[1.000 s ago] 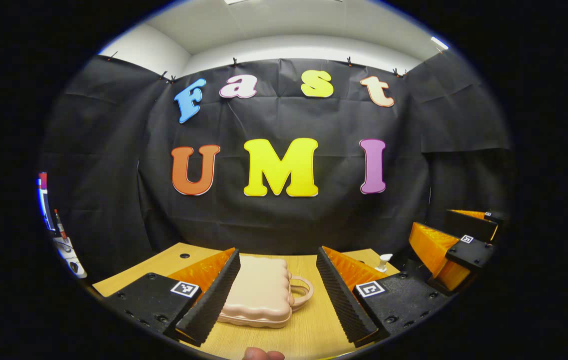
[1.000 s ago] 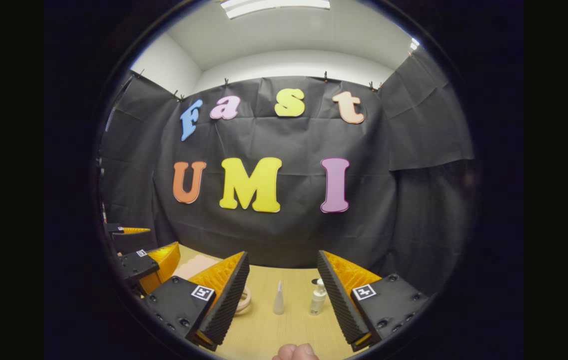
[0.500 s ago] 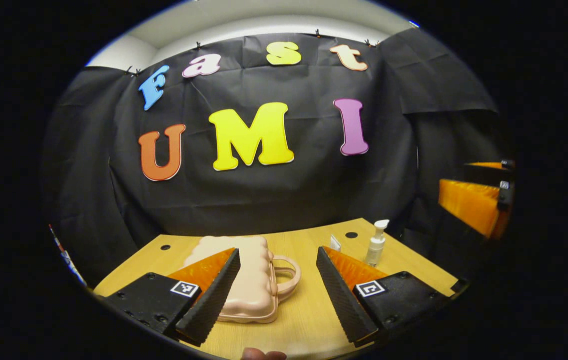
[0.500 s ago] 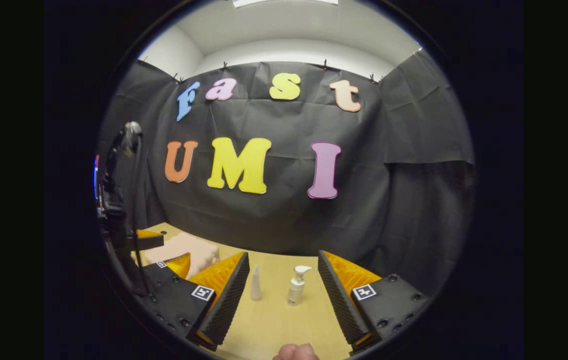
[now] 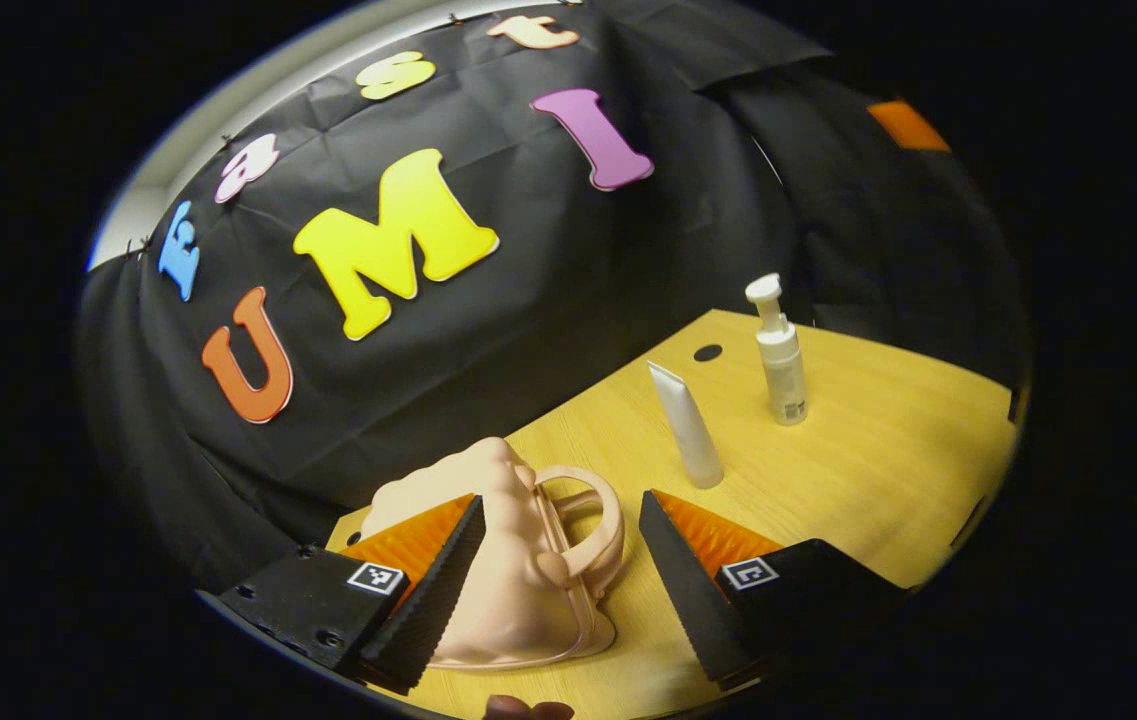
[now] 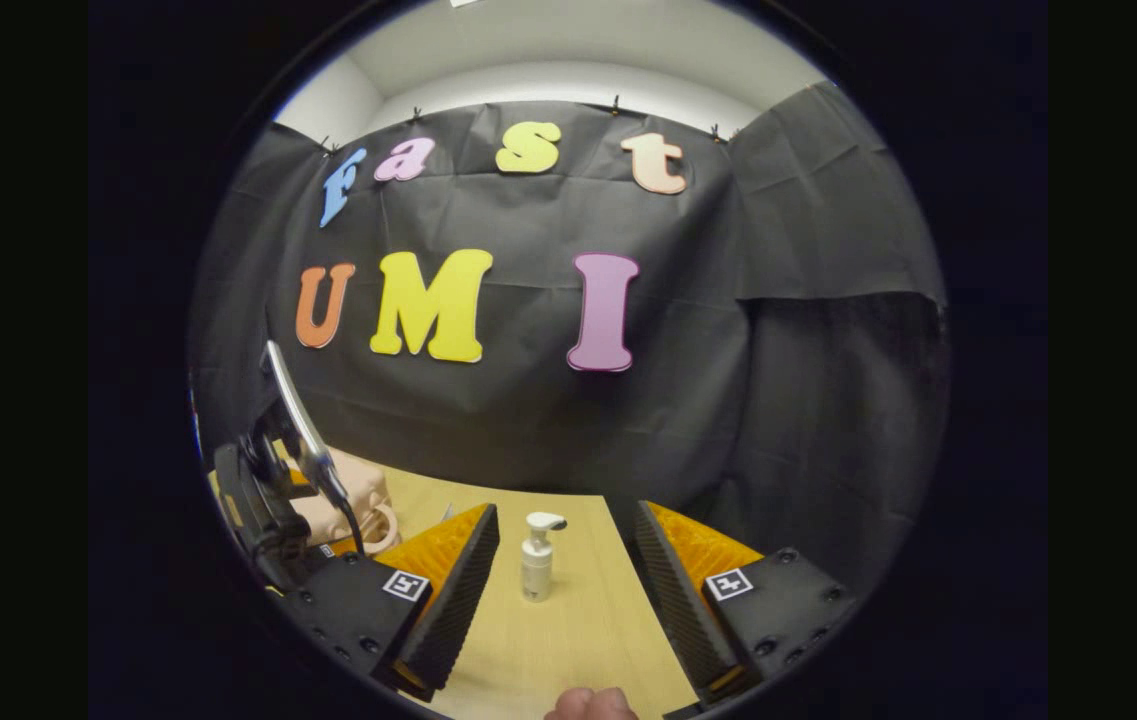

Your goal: First open the suitcase, pack the skin care products into it, and then close the suitcase.

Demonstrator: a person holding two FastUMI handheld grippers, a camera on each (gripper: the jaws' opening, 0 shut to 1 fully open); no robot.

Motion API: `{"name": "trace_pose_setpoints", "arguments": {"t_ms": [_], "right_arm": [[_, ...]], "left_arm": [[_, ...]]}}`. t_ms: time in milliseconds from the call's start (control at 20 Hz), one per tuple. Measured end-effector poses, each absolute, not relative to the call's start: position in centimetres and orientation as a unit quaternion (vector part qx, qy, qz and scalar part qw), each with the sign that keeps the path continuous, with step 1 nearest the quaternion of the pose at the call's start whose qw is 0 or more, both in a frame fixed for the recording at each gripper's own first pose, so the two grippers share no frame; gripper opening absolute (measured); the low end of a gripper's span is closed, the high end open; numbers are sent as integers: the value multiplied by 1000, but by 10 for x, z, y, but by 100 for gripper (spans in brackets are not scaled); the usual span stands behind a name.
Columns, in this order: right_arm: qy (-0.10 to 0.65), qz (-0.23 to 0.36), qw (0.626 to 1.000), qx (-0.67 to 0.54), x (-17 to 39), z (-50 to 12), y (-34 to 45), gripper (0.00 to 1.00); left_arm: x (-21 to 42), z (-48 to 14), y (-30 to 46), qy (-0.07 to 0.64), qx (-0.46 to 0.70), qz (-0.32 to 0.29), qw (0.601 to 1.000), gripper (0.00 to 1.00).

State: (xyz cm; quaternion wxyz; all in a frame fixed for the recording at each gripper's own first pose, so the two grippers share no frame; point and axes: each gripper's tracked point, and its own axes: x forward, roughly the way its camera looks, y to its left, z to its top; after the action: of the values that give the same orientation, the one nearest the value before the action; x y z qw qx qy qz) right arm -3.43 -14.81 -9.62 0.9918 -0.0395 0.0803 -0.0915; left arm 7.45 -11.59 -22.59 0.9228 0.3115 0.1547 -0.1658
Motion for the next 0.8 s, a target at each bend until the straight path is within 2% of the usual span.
{"name": "trace_pose_setpoints", "arguments": {"t_ms": [300,500,650,700,800], "right_arm": [[89,-111,989,-27,-28,-106,-185,81],[86,-117,989,-38,-34,-105,-189,82],[87,-132,987,-32,-38,-107,-189,82],[83,-136,987,-35,-39,-103,-187,81],[78,-139,986,-40,-42,-99,-184,81]], "left_arm": [[87,-278,-108,225,396,-157,876,97],[98,-277,-106,229,420,-148,866,95],[103,-282,-96,247,437,-148,852,88],[105,-283,-95,253,441,-152,848,81],[108,-285,-96,259,450,-158,840,77]]}}
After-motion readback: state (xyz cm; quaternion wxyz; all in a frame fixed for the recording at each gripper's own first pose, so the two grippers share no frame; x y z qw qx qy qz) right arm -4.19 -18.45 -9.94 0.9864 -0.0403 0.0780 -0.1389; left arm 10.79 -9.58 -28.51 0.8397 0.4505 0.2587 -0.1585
